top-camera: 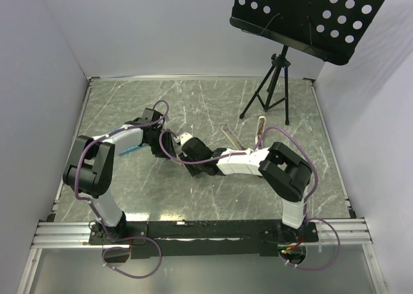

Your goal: Unload the staples from the stapler

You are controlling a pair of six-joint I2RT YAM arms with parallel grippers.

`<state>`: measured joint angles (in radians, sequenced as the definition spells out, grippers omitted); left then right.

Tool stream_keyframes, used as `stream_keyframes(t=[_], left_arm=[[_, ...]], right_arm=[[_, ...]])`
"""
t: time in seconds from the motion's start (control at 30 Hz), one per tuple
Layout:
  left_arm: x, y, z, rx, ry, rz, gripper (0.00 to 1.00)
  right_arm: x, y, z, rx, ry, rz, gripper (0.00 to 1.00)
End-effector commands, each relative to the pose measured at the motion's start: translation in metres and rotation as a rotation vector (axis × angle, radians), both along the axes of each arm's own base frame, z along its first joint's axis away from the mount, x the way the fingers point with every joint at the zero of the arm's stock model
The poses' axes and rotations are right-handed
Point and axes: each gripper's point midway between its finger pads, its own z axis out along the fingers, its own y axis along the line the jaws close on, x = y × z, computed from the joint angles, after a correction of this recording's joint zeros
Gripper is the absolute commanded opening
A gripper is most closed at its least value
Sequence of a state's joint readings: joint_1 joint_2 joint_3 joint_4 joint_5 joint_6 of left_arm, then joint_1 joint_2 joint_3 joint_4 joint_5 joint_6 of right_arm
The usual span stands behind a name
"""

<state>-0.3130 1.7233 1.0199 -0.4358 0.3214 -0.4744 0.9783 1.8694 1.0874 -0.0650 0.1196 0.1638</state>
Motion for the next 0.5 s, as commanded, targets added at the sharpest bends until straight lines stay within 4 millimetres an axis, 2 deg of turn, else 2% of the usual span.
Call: stream_keyframes(t=[0.0, 0.3, 0.47], left_arm=[[0.008, -0.004, 0.010, -0.016, -0.022, -0.014, 0.36], [0.007, -0.008, 0.009, -0.035, -0.014, -0.032, 0.29], [0.004, -0.008, 0.009, -0.039, -0.009, -0.036, 0.29]], right_arm=[[-0.001, 0.004, -0.008, -0.018, -0.001, 0.056, 0.39], [-0.001, -0.005, -0.012, -0.068, -0.016, 0.067, 0.39], [0.001, -0.005, -0.008, -0.065, -0.034, 0.080, 0.39]])
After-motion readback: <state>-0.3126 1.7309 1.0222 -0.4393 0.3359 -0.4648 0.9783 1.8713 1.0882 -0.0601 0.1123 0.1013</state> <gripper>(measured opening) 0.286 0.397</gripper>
